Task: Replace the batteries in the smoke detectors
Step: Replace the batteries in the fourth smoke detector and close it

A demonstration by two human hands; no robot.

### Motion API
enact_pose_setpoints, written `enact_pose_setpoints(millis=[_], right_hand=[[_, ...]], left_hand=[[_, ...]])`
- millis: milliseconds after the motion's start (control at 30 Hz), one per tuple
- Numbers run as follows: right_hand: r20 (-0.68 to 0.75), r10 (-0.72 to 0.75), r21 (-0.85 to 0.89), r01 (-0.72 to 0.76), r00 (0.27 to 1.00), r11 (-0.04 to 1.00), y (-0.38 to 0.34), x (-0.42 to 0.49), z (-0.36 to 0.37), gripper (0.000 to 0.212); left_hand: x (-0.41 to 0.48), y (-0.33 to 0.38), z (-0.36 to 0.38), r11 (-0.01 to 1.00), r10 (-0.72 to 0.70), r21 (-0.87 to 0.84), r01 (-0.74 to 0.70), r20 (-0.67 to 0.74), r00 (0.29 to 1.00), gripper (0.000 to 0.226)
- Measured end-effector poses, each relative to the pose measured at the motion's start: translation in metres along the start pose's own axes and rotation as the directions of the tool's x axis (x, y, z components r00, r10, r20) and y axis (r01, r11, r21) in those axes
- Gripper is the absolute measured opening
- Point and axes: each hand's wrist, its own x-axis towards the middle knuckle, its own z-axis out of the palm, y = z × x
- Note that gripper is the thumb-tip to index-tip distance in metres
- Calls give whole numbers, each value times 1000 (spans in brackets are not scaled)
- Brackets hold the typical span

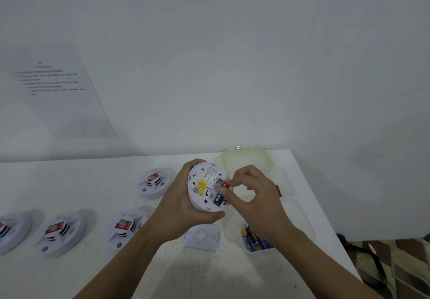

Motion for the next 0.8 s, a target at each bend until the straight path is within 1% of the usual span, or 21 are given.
enact_pose_setpoints(millis=[33, 100, 133, 167, 200, 267, 333, 400, 467, 500, 533, 567, 633, 667, 733, 800], right_hand=[[14, -30, -42, 30, 999, 999, 2, -2, 1, 21], [78, -67, -158, 79, 995, 984, 6, -6, 6, 38], [103, -67, -193, 86, 992, 977, 8, -8, 8, 46], [114, -54, -190, 75, 992, 979, 9, -9, 8, 49], [113, -21, -144, 37, 993, 989, 9, -7, 6, 45], [108, 65, -12, -64, 992, 998, 12, 0, -1, 29], [129, 157, 63, -166, 979, 984, 18, 9, -13, 23], [112, 245, 108, -257, 963, 960, 27, 15, -25, 17], [21, 281, 75, -282, 959, 956, 38, 20, -39, 11], [-23, 280, 0, -280, 960, 960, 46, 23, -46, 9], [-41, 280, -112, -283, 959, 952, 54, 27, -53, 8], [-19, 302, -248, -297, 953, 922, 63, 31, -58, 8], [88, 413, -515, -314, 906, 798, 79, 39, -63, 6], [125, 472, -621, -303, 873, 723, 85, 42, -62, 10], [162, 542, -765, -242, 825, 597, 93, 47, -57, 18], [192, 553, -848, -147, 811, 510, 91, 52, -51, 12]], left_hand=[[1, 0, 0, 1000, 4, -2, -4, 0, 1000, 93], [3, 0, 0, 1000, 3, -23, -3, 2, 1000, 90], [3, -1, -1, 1000, 2, -29, -2, 11, 1000, 89], [4, -2, -1, 1000, 0, -27, 1, 22, 1000, 88], [5, -2, -1, 1000, -4, -28, 5, 38, 999, 88], [7, -3, 0, 999, -17, -35, 20, 67, 998, 89], [9, -3, 1, 999, -20, -24, 22, 94, 995, 90], [12, -2, 3, 1000, -20, -13, 21, 103, 994, 91], [14, -4, 5, 999, -28, -15, 30, 92, 995, 91], [15, -6, 6, 999, -32, -18, 34, 87, 996, 92], [16, -7, 6, 999, -35, -23, 37, 84, 996, 92], [17, -9, 6, 999, -37, -28, 39, 82, 996, 93], [20, -12, 8, 998, -41, -39, 45, 78, 996, 94], [22, -13, 8, 998, -43, -43, 46, 77, 996, 94], [26, -15, 10, 998, -43, -48, 47, 78, 996, 93], [29, -18, 10, 998, -43, -43, 47, 77, 996, 93]])
